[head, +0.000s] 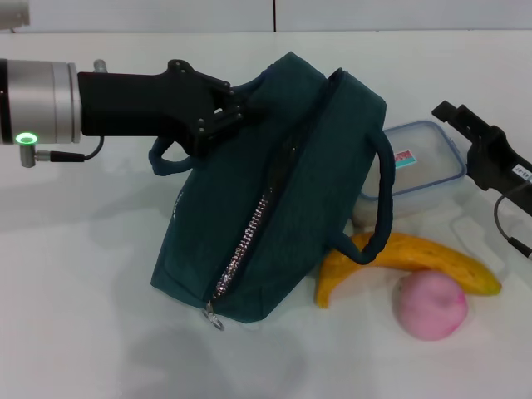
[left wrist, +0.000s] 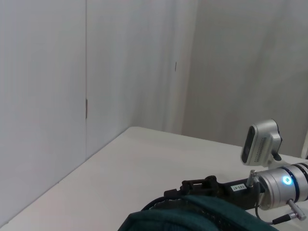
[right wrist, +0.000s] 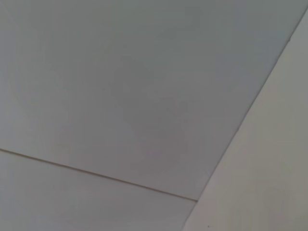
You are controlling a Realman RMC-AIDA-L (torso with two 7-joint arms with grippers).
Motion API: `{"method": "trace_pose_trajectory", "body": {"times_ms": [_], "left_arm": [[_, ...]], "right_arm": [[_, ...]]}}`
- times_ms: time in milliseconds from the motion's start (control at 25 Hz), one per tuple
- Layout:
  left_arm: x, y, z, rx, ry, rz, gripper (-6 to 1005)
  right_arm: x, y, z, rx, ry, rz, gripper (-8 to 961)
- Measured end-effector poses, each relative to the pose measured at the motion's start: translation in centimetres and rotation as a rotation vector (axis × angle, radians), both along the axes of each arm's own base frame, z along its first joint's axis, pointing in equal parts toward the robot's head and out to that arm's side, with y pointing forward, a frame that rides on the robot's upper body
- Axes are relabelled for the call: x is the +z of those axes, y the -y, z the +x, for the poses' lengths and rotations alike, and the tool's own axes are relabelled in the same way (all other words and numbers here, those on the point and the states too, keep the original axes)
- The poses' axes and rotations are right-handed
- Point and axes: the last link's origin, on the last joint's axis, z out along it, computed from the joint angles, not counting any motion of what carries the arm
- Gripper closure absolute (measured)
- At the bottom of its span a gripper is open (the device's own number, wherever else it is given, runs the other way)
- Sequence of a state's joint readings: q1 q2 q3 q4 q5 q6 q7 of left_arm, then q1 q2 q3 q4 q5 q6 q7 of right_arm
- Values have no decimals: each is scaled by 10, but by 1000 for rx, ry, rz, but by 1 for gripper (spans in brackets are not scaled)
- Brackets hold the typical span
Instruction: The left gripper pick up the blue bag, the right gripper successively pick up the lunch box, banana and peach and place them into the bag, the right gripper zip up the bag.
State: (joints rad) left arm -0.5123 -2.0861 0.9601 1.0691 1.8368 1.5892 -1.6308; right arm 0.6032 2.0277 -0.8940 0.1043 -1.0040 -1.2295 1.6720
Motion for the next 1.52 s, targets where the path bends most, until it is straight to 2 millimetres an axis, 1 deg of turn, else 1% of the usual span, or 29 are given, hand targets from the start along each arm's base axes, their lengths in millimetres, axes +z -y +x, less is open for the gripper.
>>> {"method": "trace_pose_trajectory", "body": {"times_ms": [280,480,720,920,1200,1360,1400,1520], "left_arm": [[0,0,-1,4,2,2,957],[-2,-2,0,7,6,-7,957],[-2,-2,0,9,6,-7,957],[-2,-6,-1,25,4,15,957],[-2,-7,0,28,4,17,956],[-2,-6,1,27,13,18,956],[-2,-6,1,27,14,18,956],[-2,-6,0,30,14,18,957]], "right_arm": [[1,0,-1,1,-8,6,185],[1,0,0,3,-1,9,422],[2,0,0,18,17,18,662],[3,1,0,39,45,32,753],[8,2,-2,82,82,98,754],[9,5,0,78,84,115,755],[10,9,1,91,82,128,755],[13,12,-1,119,86,150,757]]}}
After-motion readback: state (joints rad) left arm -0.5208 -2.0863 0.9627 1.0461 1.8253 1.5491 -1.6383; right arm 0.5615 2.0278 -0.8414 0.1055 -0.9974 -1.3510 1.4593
